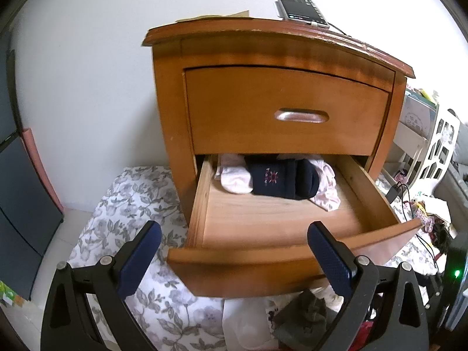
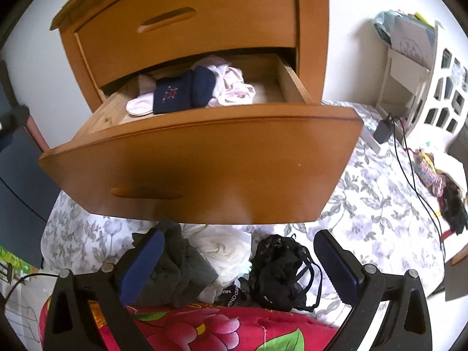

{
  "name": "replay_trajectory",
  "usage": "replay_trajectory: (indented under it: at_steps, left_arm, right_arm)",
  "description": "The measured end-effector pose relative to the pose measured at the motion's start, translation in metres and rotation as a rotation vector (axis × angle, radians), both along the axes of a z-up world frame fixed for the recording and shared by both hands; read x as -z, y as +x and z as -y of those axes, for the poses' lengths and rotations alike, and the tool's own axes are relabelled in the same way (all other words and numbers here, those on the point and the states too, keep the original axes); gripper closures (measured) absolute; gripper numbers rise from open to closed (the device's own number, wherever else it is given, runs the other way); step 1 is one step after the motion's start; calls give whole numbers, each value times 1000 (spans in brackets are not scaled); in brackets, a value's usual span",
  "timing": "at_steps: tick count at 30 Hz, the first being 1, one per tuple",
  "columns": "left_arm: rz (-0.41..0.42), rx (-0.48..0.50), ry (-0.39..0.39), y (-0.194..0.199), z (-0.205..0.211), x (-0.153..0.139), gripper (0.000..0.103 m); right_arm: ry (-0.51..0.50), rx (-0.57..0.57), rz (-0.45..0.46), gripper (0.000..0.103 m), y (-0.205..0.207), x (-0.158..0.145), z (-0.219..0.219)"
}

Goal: Organize soft objects
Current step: 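Reach the left gripper into the drawer toward the navy knit item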

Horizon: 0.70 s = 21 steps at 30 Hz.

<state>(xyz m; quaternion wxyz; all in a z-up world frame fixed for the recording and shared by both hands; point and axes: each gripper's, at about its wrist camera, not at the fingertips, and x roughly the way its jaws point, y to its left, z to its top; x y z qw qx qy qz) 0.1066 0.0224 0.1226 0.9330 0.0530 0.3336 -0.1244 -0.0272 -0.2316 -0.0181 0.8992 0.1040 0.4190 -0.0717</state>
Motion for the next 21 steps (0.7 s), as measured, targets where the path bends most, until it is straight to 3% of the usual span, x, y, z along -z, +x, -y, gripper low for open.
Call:
replay_trajectory:
  at_steps: [6, 10, 14, 21]
  left_arm:
    - [-65, 19, 37, 31, 18, -3, 3]
    - [-215, 25, -7, 57, 26, 7, 3]
    - [-312, 27, 8, 78, 36, 19, 3]
    - [-392, -13, 9, 113, 53, 21, 3]
  right_arm:
    - [-21, -2, 6, 0, -1, 0, -3]
    - [29, 8, 6, 0, -2, 2, 5]
    - [69, 25, 17, 0, -4, 3, 12]
    - [90, 26, 19, 0, -3, 4, 14]
